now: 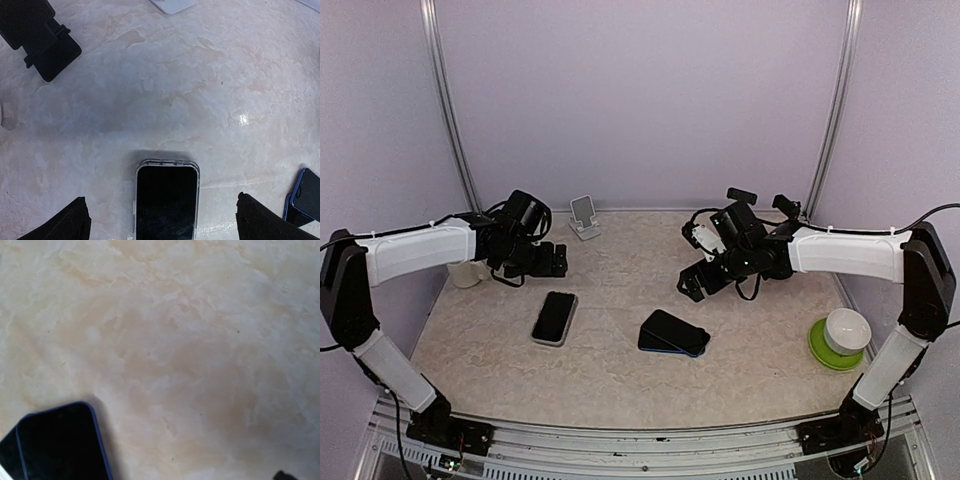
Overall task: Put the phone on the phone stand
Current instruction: Pick up the phone from the phone, then pass from the left arm to the right, then pass from the right arm to the left
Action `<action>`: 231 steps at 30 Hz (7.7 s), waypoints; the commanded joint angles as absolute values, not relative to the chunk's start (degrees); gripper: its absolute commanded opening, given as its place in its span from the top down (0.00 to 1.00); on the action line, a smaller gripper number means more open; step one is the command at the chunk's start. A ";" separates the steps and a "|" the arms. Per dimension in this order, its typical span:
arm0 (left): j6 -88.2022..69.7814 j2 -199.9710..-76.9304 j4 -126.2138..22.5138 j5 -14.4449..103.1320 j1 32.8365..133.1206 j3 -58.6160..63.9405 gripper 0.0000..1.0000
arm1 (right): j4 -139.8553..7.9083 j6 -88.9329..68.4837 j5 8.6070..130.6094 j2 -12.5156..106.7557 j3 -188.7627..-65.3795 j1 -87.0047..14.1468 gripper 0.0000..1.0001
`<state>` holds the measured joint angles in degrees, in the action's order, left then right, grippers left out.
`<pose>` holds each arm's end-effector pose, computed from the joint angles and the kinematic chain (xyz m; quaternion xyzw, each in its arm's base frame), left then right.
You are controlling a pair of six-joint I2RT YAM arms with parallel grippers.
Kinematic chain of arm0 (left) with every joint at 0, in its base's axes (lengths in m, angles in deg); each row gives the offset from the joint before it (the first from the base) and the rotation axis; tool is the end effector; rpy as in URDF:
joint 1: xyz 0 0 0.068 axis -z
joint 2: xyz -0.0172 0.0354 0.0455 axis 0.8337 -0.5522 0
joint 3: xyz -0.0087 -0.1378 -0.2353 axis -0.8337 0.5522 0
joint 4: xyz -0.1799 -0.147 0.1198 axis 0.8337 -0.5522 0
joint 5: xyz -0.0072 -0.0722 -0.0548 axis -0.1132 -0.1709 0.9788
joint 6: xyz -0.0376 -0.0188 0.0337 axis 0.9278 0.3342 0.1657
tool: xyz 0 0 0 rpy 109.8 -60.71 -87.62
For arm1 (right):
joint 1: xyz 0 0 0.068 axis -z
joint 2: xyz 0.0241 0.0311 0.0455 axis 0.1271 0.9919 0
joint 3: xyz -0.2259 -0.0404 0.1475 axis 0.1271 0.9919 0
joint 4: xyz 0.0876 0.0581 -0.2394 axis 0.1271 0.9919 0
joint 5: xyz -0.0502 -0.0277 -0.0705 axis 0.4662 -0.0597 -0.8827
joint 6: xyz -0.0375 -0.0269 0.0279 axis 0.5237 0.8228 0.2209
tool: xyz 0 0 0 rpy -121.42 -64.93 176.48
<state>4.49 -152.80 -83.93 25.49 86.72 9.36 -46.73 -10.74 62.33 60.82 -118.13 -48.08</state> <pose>0.2889 -0.1608 0.2430 0.0127 0.9480 -0.0646 0.3113 0.2723 0.2352 0.2328 -0.2697 0.8935 0.1490 0.3266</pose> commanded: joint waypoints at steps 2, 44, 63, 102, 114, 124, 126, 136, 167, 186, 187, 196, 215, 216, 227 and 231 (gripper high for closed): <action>6.04 -154.80 -84.41 25.41 90.47 10.11 0.01 | -46.81 -10.44 61.88 62.00 -119.01 -48.52 0.00; 3.79 -169.71 -79.59 27.12 87.88 9.72 0.09 | -49.02 -10.53 61.23 61.93 -115.16 -48.50 0.00; 1.56 -163.91 -79.38 28.06 88.21 9.79 0.39 | -48.41 -10.66 61.72 61.38 -116.08 -48.52 0.00; -20.56 -147.04 -64.83 29.62 115.46 14.48 0.48 | -65.62 -36.36 107.69 66.13 -119.17 -49.51 0.14; -24.13 -149.10 -65.51 24.48 119.91 13.00 0.48 | -59.50 -33.38 111.38 72.03 -123.54 -54.03 0.39; -26.62 -152.00 -67.55 20.27 122.92 11.38 0.47 | -58.29 -32.24 115.56 73.77 -123.59 -54.10 0.73; -26.55 -152.12 -67.38 19.96 123.01 11.27 0.45 | -59.03 -32.53 116.69 73.87 -123.10 -54.11 0.85; -25.53 -151.72 -67.75 18.64 123.07 10.53 0.18 | -63.92 -34.61 119.13 73.08 -122.20 -53.96 1.00; 19.27 -137.31 -52.16 58.24 97.01 18.58 0.01 | -90.20 -8.59 79.57 39.55 -99.46 -51.76 1.00; 50.01 -145.29 -15.57 71.00 94.05 26.40 0.01 | -117.25 13.36 72.61 32.38 -85.48 -59.48 1.00; 50.84 -145.87 -14.19 71.41 94.08 26.67 0.01 | -118.63 13.76 73.05 32.21 -84.75 -59.64 1.00; 55.14 -149.62 -4.47 72.91 95.28 27.20 0.01 | -121.15 14.14 73.62 33.48 -84.07 -60.18 1.00; 56.69 -150.79 1.25 72.81 97.06 27.37 0.01 | -121.28 12.16 73.41 35.85 -84.01 -60.19 1.00; 56.67 -150.88 1.20 72.75 97.15 27.37 0.01 | -120.90 12.10 73.47 36.03 -84.35 -60.14 1.00; 55.84 -150.98 0.61 72.32 97.36 27.50 0.07 | -119.37 11.84 74.00 36.88 -85.10 -60.29 1.00; 54.36 -150.77 -1.20 71.72 97.35 27.39 0.06 | -118.83 11.58 74.15 37.18 -85.57 -60.50 1.00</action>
